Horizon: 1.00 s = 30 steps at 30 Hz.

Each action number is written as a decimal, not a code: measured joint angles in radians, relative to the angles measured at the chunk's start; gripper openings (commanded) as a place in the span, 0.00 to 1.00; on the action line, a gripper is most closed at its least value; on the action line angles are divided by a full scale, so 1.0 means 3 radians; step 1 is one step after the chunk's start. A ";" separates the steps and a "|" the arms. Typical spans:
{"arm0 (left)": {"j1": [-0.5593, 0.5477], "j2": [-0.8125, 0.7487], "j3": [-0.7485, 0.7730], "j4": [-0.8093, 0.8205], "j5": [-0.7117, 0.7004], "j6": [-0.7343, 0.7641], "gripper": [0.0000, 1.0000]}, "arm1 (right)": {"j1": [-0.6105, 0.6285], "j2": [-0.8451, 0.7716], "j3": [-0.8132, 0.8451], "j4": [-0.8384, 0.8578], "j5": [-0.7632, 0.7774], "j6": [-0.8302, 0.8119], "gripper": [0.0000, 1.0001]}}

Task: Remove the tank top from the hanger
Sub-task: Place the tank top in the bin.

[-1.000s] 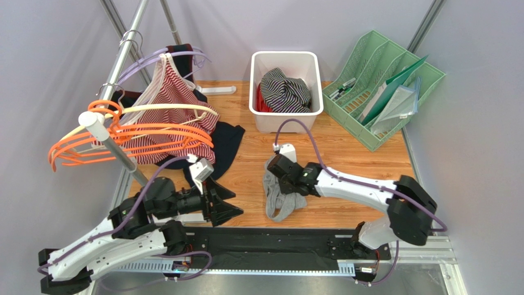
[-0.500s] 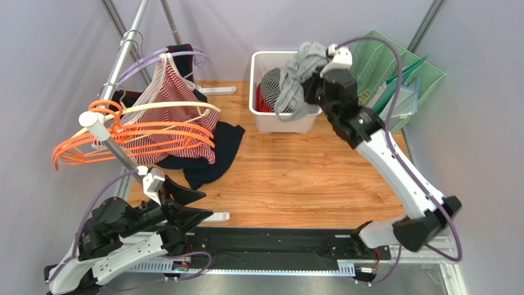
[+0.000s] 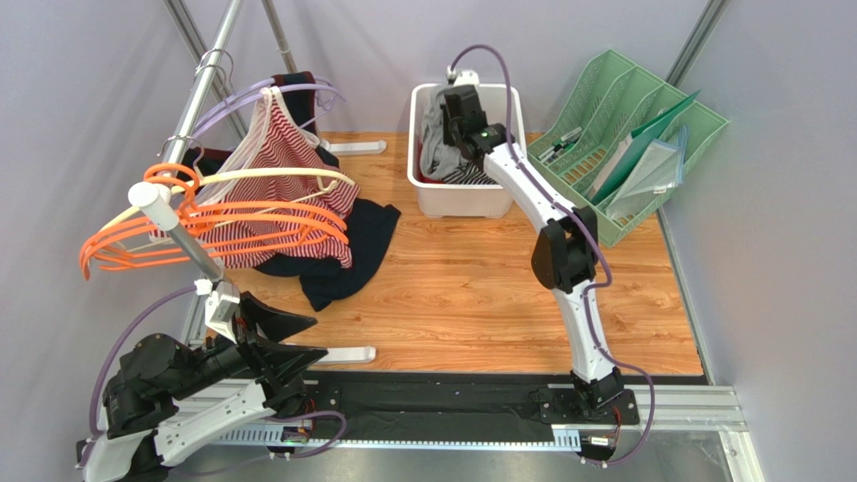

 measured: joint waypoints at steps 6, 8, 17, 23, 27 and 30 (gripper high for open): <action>0.0000 0.0000 -0.0015 -0.0008 -0.0014 0.0001 0.83 | -0.0114 0.0365 -0.0333 -0.0181 -0.0188 0.0145 0.29; 0.0000 0.0000 -0.0027 -0.0008 -0.0014 0.0004 0.83 | -0.0134 0.0374 -0.0333 -0.0184 -0.0251 0.0177 0.46; 0.0000 0.0000 -0.0033 -0.0009 -0.0036 0.0004 0.83 | -0.0145 0.0266 -0.0064 -0.0481 -0.0290 0.0170 0.83; 0.0000 0.0000 -0.0036 -0.0009 -0.0052 0.0005 0.83 | -0.0134 -0.0440 -0.0251 -0.0502 -0.0370 0.0170 0.85; 0.0000 0.0000 -0.0039 -0.0009 -0.0064 0.0004 0.83 | -0.0094 -0.1077 -0.0399 -0.0174 -0.0615 0.0151 0.86; 0.0000 0.0000 -0.0042 -0.0008 -0.0072 0.0004 0.83 | -0.0010 -0.1335 -0.0426 0.0205 -0.0968 0.0097 0.86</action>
